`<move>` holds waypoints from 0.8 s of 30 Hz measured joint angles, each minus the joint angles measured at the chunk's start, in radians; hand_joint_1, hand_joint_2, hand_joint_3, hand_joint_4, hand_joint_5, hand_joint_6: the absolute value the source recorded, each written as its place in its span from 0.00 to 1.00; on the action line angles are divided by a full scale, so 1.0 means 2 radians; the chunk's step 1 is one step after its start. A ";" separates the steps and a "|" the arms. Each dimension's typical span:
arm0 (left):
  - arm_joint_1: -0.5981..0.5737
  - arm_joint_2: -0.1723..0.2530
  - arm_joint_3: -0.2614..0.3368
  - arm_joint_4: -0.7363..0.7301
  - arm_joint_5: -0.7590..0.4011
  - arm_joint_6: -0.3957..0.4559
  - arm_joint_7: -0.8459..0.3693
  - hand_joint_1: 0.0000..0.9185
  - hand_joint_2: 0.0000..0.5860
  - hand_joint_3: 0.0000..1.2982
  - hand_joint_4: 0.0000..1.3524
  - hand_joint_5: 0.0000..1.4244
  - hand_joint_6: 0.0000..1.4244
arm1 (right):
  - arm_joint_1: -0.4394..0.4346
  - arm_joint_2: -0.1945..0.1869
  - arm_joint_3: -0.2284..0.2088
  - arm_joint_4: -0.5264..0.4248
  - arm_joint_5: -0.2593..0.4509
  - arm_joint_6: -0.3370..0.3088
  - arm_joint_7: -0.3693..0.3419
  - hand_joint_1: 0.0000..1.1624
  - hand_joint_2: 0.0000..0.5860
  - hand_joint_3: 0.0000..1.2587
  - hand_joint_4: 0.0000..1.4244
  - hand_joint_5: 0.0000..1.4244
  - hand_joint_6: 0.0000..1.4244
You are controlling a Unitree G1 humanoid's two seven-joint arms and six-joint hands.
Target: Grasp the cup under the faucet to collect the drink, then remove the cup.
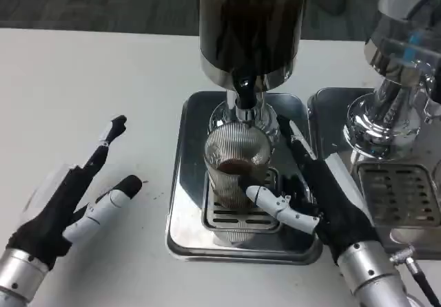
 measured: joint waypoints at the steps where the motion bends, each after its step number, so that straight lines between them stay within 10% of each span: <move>1: 0.000 0.000 -0.002 0.001 0.000 0.000 0.000 0.00 0.23 0.00 0.00 0.00 0.00 | -0.001 0.000 0.000 0.000 0.000 0.000 0.001 0.53 0.38 0.00 0.00 0.00 0.00; 24: 0.000 0.000 -0.013 0.010 -0.001 -0.002 0.000 0.00 0.24 0.05 0.00 0.00 0.00 | -0.014 0.009 0.019 0.036 0.001 -0.024 0.001 0.64 0.32 0.00 0.00 0.00 0.00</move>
